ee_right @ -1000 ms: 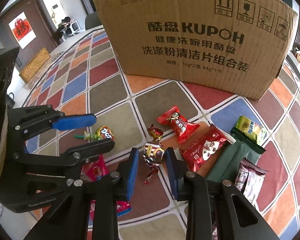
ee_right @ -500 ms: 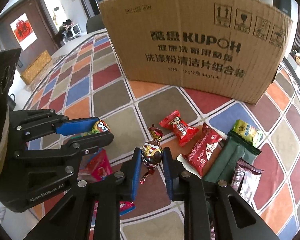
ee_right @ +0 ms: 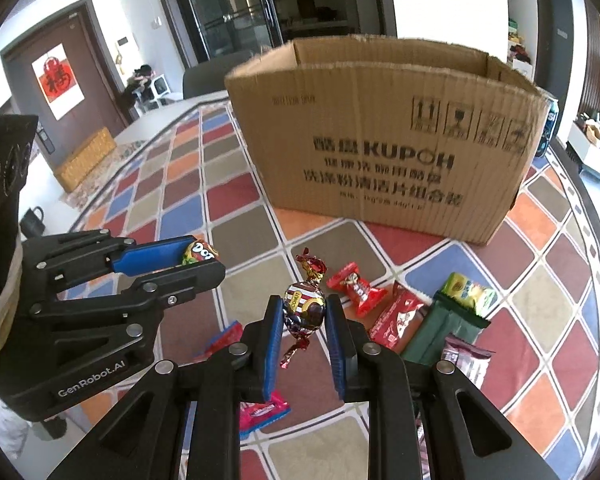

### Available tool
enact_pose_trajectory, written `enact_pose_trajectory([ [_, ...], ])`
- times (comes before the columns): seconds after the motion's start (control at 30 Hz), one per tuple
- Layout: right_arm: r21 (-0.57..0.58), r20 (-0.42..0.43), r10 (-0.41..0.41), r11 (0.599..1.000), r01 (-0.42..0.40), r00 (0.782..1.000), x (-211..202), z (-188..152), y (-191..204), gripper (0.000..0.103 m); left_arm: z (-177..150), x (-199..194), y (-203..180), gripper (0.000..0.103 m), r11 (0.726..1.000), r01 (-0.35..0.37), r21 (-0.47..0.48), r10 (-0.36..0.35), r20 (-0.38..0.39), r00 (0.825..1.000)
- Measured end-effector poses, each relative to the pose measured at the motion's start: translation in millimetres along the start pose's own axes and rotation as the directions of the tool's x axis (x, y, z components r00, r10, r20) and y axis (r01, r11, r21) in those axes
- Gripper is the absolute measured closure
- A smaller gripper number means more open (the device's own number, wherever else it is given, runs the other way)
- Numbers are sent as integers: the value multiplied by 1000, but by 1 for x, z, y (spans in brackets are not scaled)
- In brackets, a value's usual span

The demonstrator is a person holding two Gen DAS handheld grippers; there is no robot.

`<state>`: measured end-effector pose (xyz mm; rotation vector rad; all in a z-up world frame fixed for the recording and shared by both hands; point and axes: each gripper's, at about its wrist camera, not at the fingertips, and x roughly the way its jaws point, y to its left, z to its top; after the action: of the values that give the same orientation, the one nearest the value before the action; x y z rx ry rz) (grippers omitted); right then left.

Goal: Organize snacks
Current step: 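Carry the lollipop and wrapped candy into the cardboard box and open both tools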

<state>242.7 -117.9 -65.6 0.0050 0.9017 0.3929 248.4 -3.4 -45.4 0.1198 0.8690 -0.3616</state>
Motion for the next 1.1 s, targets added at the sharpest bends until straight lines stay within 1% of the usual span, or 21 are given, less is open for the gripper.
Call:
enact_pose_trajectory([
  [0.27,-1,60,-15,1000,15,998,-22,10,-2,80,15,-16,-4,78,1000,-10,-8,11,58,998],
  [0.53,-2,123,-20,1000,21,992,-41,27,-4,80,36,-34,-7,78,1000,-13,-15,15,120,993],
  [0.83,-8,210,-34,999,37,977,-67,53,-8,80,61,-53,-10,78,1000,-7,-25,12,190,982],
  [1.1,-5,262,-35,999,37,964,-82,71,-11,80,83,-59,-10,78,999,6,-44,4,219,976],
])
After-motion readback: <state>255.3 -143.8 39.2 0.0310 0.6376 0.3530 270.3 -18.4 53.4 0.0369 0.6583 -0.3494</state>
